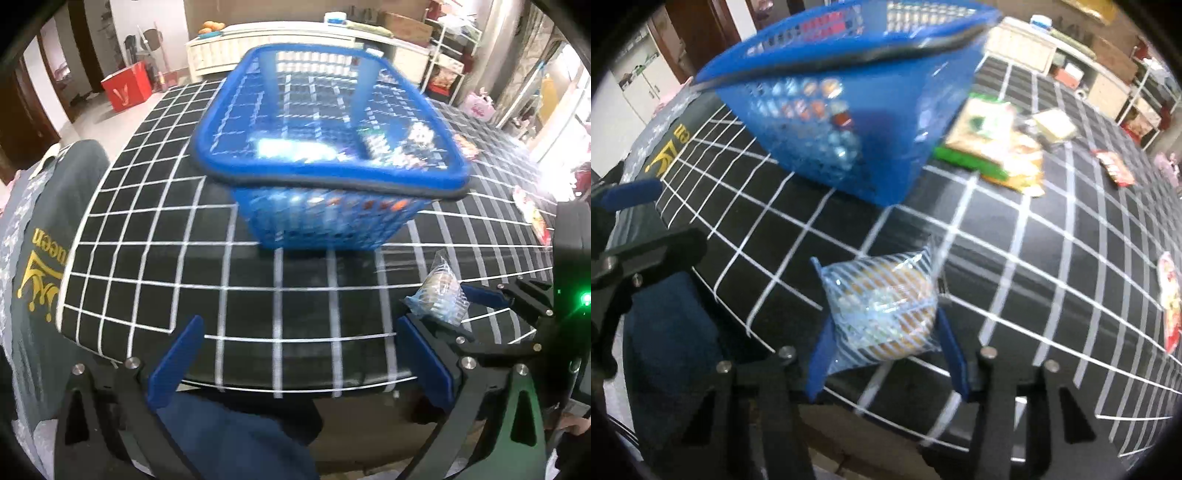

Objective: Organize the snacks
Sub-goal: 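Grasp the red Suan Niu Du pack with the left tool while the right tool holds the bun bag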

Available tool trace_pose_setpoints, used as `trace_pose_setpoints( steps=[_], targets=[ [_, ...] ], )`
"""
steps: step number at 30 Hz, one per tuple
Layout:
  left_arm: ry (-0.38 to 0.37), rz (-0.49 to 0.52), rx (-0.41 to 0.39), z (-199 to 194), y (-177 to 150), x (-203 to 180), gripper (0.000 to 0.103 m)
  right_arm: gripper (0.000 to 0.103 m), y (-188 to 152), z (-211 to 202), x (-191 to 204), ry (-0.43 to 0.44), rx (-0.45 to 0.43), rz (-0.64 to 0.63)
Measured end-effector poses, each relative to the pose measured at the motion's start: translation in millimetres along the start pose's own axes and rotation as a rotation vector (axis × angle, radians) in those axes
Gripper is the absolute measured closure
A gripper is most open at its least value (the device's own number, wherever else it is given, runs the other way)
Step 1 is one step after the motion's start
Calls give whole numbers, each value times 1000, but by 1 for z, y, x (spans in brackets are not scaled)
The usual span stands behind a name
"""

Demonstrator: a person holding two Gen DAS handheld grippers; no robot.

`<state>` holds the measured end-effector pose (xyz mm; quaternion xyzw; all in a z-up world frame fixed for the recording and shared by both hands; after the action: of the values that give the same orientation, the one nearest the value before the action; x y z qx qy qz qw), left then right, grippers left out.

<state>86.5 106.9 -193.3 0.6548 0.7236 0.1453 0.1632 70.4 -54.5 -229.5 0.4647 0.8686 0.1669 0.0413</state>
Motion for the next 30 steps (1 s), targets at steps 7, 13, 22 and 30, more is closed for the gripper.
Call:
trace_pose_setpoints(
  steps=[7,13,22,30],
  targets=[
    [-70,90,-65,-28,40,-65,0,46,-4,-47,-68,-21,-96,119],
    [-104,190,-81,-31,76,-131,0,46,-4,-79,-128,-60,-159,196],
    [-194,286,-26,10,126,-240,0,45,-30,-102,-232,-141,-192,384],
    [-349,280,163,75,143,-354,0,45,-67,-115,-336,-227,-190,521]
  ],
)
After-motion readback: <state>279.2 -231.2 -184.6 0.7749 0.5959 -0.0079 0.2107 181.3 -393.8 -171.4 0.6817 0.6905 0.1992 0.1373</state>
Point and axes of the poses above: each gripper's, at about its wrist camera, not at the fingertips, and z roughly the way its jaws point, x to its left, y to its top, the point moved 3 cm from there along z, roughly the way its jaws point, and after that the axes turned 3 degrees about z, right-handed, at the moved point
